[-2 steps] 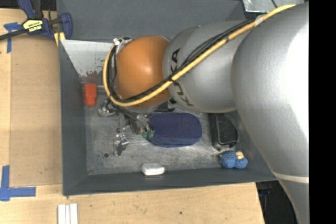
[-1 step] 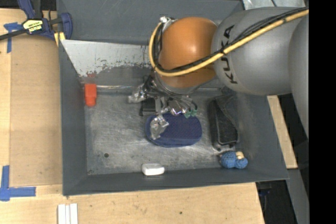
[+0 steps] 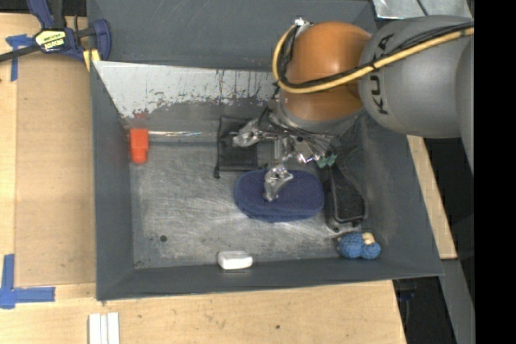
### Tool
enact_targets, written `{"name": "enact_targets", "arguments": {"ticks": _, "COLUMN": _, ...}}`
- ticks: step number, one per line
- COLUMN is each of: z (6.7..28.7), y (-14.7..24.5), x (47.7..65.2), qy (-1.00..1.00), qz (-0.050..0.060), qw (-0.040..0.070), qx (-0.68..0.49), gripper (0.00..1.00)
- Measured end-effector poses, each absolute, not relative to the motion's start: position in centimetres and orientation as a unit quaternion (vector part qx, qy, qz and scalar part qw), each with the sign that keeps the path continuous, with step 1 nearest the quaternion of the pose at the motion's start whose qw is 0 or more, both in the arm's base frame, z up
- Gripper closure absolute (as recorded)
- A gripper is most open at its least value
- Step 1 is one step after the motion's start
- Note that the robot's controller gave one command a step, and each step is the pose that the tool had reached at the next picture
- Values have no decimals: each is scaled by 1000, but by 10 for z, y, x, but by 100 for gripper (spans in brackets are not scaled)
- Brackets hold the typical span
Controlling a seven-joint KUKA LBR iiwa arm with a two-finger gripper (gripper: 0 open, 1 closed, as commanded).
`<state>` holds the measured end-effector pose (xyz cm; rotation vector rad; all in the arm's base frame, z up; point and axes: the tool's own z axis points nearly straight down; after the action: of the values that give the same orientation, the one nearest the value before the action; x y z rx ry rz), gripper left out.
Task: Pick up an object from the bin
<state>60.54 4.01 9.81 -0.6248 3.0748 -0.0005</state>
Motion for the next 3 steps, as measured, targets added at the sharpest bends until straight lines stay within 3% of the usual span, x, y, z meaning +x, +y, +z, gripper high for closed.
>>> {"name": "enact_targets", "arguments": {"ticks": 1, "z": 78, "y": 16, "x": 616, "qy": 989, "qz": 6, "qw": 2, "qx": -150, "gripper": 0}}
{"name": "enact_targets", "arguments": {"ticks": 2, "z": 82, "y": 13, "x": 620, "qy": 989, "qz": 3, "qw": 7, "qx": -150, "gripper": 100}}
{"name": "enact_targets", "arguments": {"ticks": 3, "z": 175, "y": 13, "x": 616, "qy": 990, "qz": 0, "qw": 6, "qx": -141, "gripper": 100}}
